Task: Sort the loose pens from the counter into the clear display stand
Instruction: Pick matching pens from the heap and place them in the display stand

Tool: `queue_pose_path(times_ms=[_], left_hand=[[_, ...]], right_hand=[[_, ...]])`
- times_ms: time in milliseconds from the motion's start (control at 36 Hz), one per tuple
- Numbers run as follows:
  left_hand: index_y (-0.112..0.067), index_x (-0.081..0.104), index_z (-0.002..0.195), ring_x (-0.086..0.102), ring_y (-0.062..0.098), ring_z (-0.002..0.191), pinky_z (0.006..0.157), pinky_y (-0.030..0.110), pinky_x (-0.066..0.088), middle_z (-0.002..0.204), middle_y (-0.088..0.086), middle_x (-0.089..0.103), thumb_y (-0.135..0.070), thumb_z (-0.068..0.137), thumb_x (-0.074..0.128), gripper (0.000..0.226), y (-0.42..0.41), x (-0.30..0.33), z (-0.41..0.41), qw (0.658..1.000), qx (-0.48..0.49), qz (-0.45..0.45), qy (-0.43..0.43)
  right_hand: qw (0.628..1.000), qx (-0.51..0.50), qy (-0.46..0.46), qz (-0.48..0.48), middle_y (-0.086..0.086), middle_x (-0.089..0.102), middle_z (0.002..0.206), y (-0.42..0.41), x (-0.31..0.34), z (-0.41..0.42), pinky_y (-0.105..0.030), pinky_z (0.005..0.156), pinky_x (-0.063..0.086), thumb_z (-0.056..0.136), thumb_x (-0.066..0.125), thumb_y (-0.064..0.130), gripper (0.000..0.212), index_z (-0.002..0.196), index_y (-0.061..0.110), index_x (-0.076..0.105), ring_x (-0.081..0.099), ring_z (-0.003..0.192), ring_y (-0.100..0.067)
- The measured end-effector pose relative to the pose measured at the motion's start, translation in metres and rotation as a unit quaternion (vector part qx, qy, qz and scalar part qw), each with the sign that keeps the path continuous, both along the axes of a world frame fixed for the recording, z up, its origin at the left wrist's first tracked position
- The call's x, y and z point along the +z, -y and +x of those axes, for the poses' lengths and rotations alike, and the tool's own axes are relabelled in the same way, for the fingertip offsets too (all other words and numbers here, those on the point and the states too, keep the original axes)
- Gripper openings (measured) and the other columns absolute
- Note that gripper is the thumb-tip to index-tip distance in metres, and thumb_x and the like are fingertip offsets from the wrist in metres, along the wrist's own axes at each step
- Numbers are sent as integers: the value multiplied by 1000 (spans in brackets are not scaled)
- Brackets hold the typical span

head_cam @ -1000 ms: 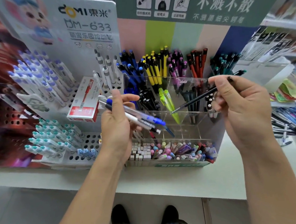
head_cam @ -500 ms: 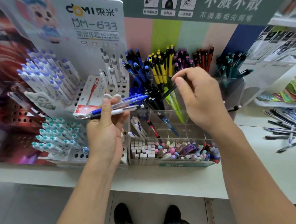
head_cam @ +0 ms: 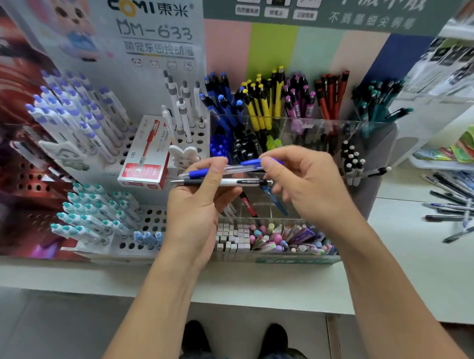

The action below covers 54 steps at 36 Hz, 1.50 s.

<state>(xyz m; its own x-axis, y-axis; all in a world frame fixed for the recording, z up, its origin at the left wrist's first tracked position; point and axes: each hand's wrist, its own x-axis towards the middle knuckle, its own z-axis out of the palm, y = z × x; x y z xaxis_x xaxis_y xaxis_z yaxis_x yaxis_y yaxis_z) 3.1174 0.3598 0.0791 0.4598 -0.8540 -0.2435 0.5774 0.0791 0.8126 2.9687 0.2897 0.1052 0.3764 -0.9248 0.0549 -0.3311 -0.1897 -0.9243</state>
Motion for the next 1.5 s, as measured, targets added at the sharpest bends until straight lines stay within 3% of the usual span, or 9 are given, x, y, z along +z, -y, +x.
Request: queue_pose_path(times_ms=[111, 250, 417, 556, 722, 889, 1083, 1222, 1500], left_hand=[[-12, 72, 98, 72, 16, 78, 67, 22, 59, 86, 5, 74, -31, 81, 66, 27, 5, 0, -6, 999, -12, -21, 40], [-8, 72, 94, 71, 13, 82, 72, 23, 59, 88, 2, 72, -36, 92, 56, 33, 5, 2, 15, 995, 72, -40, 60], [-6, 65, 91, 69, 24, 93, 79, 28, 56, 96, 10, 66, -18, 104, 41, 30, 1, 7, 43, 990, 123, -65, -9], [-5, 63, 86, 71, 24, 91, 79, 29, 57, 99, 13, 64, -14, 107, 40, 31, -3, 9, 42, 988, 140, -59, -19], [-10, 69, 94, 70, 15, 83, 71, 24, 59, 86, 1, 73, -25, 103, 52, 25, -9, 4, 37, 988, 149, -24, 41], [-13, 71, 92, 67, 8, 71, 61, 16, 54, 80, 0, 72, -14, 93, 67, 4, -11, 1, 33, 988, 147, 6, -39], [-7, 72, 97, 70, 8, 71, 64, 15, 56, 84, 4, 74, -6, 89, 69, 9, -8, 2, 28, 977, 128, 3, -171], [-5, 72, 105, 73, 11, 77, 67, 16, 57, 91, 8, 76, -4, 90, 67, 15, -6, -1, 27, 972, 114, 8, -204], [-11, 74, 100, 70, 8, 77, 64, 16, 56, 91, 4, 74, -11, 87, 70, 14, 1, -2, 20, 965, 46, 17, -258]], right_hand=[[981, -57, 148, 109, -2, 67, 74, -6, -12, -6, -20, 53, 46, 99, 63, 14, 11, 95, 13, 74, 56, 59, -10], [957, -141, 248, 52, -4, 68, 78, 10, 1, -36, -23, 62, 50, 97, 64, 9, 14, 95, 17, 75, 59, 70, -14], [988, -75, 59, -125, 3, 70, 76, 23, 27, -29, -21, 62, 54, 94, 68, 6, 16, 96, 21, 73, 64, 63, -12], [956, -7, -154, -251, 2, 69, 87, 34, 33, 18, -25, 74, 50, 92, 68, 16, 8, 96, 17, 75, 61, 74, -11], [911, 77, -301, -271, -9, 70, 96, 50, 53, 60, -37, 87, 49, 98, 66, 27, 19, 99, 13, 78, 60, 94, -26], [859, 137, -426, -247, -11, 68, 84, 64, 67, 75, -32, 71, 45, 90, 75, 25, 15, 87, 11, 76, 61, 75, -29], [843, 157, -456, -237, -10, 66, 89, 63, 54, 85, -30, 71, 44, 85, 80, 17, 12, 97, 17, 77, 61, 78, -27], [890, 93, -388, -221, -4, 69, 95, 53, 24, 79, -41, 84, 56, 84, 83, 29, 23, 102, 20, 72, 66, 90, -27], [868, 80, -426, -244, -8, 53, 115, 43, 9, 69, -42, 92, 45, 96, 66, 33, 28, 121, 19, 70, 48, 118, -30]])
